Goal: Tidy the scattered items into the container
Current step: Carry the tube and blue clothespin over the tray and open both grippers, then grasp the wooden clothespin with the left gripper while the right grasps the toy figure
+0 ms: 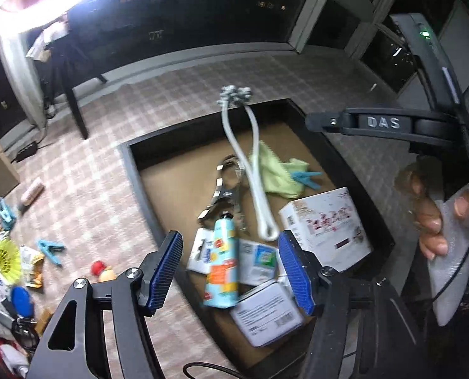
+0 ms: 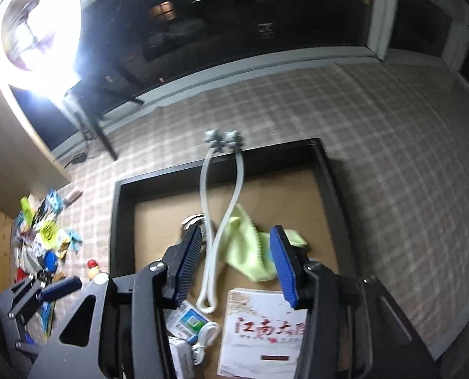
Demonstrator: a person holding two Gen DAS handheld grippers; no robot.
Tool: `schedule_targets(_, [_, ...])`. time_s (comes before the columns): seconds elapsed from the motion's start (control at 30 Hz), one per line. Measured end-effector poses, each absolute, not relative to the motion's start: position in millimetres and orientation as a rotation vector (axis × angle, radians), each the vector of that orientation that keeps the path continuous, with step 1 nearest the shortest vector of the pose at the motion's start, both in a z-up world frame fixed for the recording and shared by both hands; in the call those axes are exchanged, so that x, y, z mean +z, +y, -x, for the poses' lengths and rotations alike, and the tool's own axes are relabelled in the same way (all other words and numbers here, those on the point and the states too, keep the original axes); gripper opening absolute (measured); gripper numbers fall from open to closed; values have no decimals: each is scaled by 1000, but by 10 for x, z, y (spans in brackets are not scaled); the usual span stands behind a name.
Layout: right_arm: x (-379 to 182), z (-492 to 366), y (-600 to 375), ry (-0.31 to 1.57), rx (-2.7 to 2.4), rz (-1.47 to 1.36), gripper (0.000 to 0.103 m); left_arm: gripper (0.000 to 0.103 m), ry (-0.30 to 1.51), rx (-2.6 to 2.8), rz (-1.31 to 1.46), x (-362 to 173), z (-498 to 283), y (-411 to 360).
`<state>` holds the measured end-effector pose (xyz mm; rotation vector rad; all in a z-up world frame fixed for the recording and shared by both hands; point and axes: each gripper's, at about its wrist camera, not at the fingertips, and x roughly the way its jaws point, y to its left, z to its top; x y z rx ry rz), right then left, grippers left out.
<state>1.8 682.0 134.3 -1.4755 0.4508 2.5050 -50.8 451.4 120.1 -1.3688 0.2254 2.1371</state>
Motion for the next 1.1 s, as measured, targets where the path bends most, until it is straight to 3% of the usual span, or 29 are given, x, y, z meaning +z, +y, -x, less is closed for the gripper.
schedule_targets(0.7, [944,430,4943,209,2733,1880,44,55,510,2237,1589,676,772,2454])
schedule_targets(1.1, [356,692,4322,104,2647,2104,44,54,639,2150,1656,281,828,2358])
